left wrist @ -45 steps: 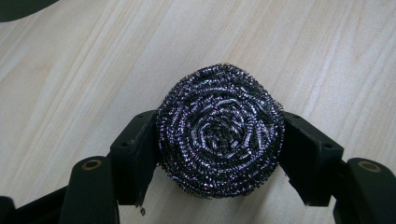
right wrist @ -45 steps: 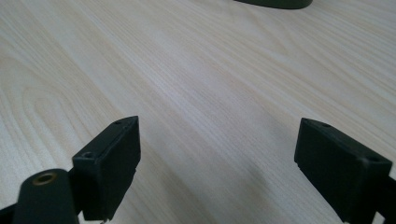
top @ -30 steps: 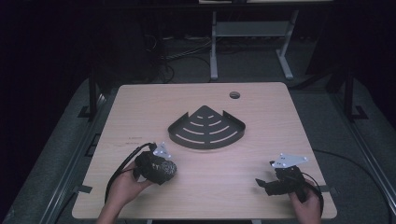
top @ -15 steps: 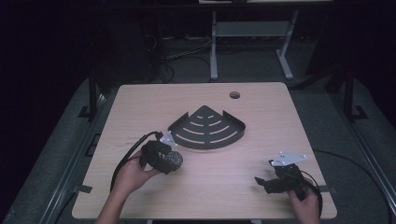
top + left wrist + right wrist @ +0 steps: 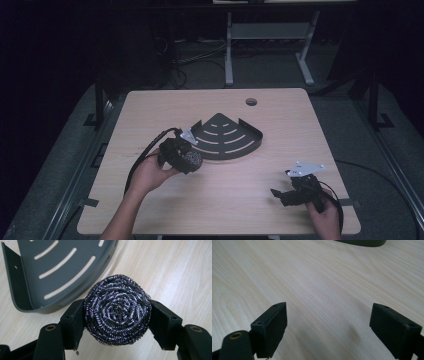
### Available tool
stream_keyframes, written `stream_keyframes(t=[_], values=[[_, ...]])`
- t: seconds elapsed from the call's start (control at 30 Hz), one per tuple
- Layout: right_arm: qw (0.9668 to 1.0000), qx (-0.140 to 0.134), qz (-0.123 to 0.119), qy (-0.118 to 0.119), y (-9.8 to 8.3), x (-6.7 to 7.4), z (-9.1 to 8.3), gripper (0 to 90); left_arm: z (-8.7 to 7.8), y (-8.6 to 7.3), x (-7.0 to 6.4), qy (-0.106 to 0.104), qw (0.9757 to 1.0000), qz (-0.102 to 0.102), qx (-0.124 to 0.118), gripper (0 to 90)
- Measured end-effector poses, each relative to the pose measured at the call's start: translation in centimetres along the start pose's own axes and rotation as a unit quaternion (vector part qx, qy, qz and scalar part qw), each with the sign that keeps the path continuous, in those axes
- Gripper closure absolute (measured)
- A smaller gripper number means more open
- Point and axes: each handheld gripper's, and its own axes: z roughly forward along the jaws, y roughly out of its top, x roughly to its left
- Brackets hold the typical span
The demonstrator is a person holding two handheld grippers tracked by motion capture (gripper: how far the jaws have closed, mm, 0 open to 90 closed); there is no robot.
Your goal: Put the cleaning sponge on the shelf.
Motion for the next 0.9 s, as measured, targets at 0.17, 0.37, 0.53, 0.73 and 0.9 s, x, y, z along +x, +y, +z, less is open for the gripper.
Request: stream_keyframes(t=[0.17, 0.37, 0.53, 0.73, 0.9], values=[[1.0, -0.001, 0.002, 0.0, 0.1, 0.0, 0.0, 14.0, 0.2, 0.9, 0.1, -0.004, 1.0, 0.004, -0.001, 33.7], [1.0, 0.0, 0.002, 0.001, 0.1, 0.0, 0.0, 14.0, 0.3, 2.5, 0.3, 0.0, 0.9999, 0.012, -0.001, 33.7], [1.0, 0.001, 0.001, 0.001, 0.1, 0.0, 0.0, 14.0, 0.5, 3.9, 1.1, 0.001, 1.0, 0.009, 0.001, 33.7], [1.0, -0.003, 0.001, -0.001, 0.2, -0.1, 0.0, 14.0, 1.2, 5.1, 1.4, 0.0, 0.9998, 0.017, 0.009, 33.7], [1.0, -0.004, -0.001, -0.001, 0.2, -0.1, 0.0, 14.0, 1.5, 6.0, 2.0, 0.006, 0.9999, 0.015, 0.001, 33.7]])
